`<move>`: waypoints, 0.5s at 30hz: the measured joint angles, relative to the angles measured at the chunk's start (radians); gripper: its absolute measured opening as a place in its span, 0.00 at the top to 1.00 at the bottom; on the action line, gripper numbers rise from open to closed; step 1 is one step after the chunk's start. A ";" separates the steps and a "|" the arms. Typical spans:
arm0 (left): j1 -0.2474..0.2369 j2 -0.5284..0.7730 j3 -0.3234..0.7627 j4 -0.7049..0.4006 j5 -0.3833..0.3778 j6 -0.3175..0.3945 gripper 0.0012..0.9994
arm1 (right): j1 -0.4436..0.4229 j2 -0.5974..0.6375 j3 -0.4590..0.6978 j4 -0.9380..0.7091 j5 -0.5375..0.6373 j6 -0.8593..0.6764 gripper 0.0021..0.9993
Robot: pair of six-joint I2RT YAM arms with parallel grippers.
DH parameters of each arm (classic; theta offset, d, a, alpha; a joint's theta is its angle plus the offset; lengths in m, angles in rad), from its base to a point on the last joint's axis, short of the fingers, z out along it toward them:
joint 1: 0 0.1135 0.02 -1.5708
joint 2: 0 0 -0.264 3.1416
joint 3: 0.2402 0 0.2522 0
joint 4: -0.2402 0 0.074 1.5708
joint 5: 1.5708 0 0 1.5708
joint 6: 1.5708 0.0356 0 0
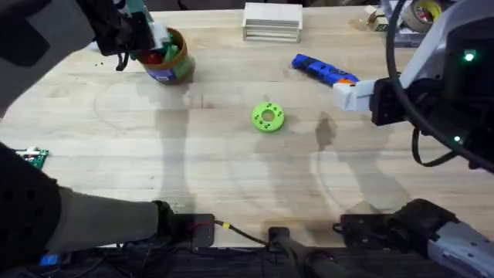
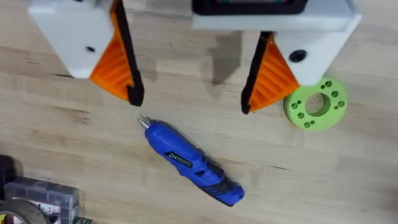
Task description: Pick up the gripper from the table and insert it into the empty holder that is missing its gripper. Then pick up a screw, insert it into the mounting hole, and use the screwdriver to tighten it. Finally, clean up the table by picking up the vegetable and placing it into the bucket.
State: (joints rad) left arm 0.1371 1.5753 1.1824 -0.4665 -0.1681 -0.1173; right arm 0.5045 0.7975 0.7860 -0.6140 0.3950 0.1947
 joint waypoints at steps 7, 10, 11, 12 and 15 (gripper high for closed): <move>0.000 -0.030 0.000 -0.007 0.026 -0.006 0.01 | 0.000 0.000 0.000 0.000 0.000 0.000 0.01; -0.002 -0.090 0.000 -0.025 0.045 -0.006 0.01 | 0.000 0.000 0.000 -0.010 0.000 0.000 0.01; -0.005 -0.116 0.000 -0.037 0.049 -0.006 0.01 | 0.000 0.000 0.000 -0.020 0.000 0.000 0.01; -0.006 -0.141 0.000 -0.050 0.056 -0.006 0.01 | 0.000 -0.001 0.000 -0.032 0.000 0.000 0.01; -0.010 -0.235 0.000 -0.110 0.093 0.006 0.01 | 0.000 -0.018 0.000 -0.067 -0.018 0.000 0.01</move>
State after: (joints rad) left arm 0.1268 1.3405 1.1828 -0.5768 -0.0754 -0.1109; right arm 0.5045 0.7792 0.7860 -0.6807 0.3775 0.1948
